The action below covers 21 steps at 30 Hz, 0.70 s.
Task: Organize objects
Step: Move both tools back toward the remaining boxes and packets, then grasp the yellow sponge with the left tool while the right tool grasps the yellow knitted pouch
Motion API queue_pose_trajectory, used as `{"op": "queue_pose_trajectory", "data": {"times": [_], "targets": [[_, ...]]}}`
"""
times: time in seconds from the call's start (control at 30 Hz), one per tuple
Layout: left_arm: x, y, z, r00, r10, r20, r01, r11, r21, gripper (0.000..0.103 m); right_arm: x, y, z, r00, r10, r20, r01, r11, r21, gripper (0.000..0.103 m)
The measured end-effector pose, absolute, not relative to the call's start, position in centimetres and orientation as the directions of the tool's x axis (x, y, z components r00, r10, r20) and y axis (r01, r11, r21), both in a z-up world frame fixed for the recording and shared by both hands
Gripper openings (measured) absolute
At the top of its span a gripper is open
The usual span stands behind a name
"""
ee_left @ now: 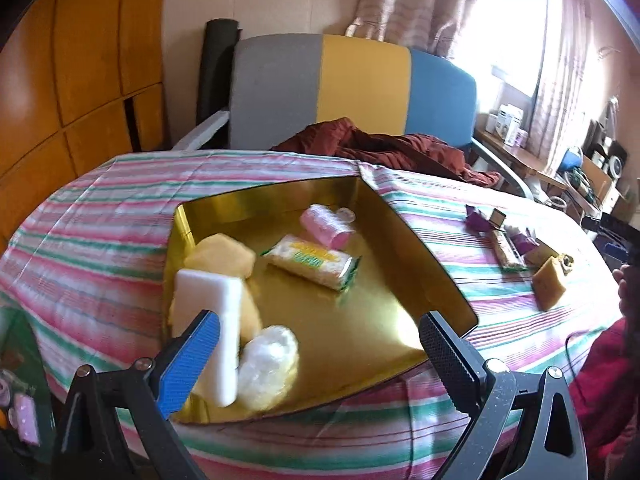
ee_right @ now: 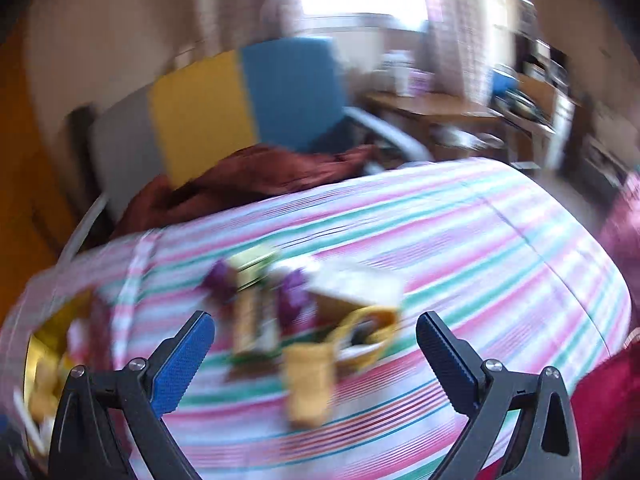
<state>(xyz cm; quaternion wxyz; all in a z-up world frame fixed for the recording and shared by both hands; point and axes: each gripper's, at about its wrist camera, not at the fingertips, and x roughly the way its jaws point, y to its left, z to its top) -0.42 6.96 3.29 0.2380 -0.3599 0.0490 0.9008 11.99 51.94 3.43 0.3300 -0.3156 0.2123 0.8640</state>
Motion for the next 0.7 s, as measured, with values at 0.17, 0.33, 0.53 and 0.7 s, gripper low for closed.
{"op": "queue_pose_trajectory", "data": {"times": [0.17, 0.33, 0.53, 0.7], "targets": [[-0.9, 10.1, 4.5, -0.63, 0.416, -0.656, -0.519, -0.854, -0.043, 0.101, 14.4, 55.9, 0.6, -0.53, 0.406, -0.744, -0.788, -0.559, 0.257, 0.103], [-1.7, 14.4, 5.2, -0.593, 0.465, -0.657, -0.589, -0.807, -0.04, 0.101, 15.5, 56.5, 0.0, -0.532, 0.374, -0.76, -0.801, -0.514, 0.308, 0.103], [-2.0, 21.6, 5.0, -0.519, 0.532, -0.669, -0.699, -0.715, -0.026, 0.097, 15.6, 56.6, -0.4, -0.553, 0.322, -0.768, -0.784, -0.514, 0.349, 0.103], [-2.0, 27.8, 3.6, -0.388, 0.578, -0.718, -0.778, -0.623, -0.081, 0.075, 15.6, 57.0, -0.8, -0.563, 0.299, -0.77, -0.779, -0.504, 0.374, 0.103]]}}
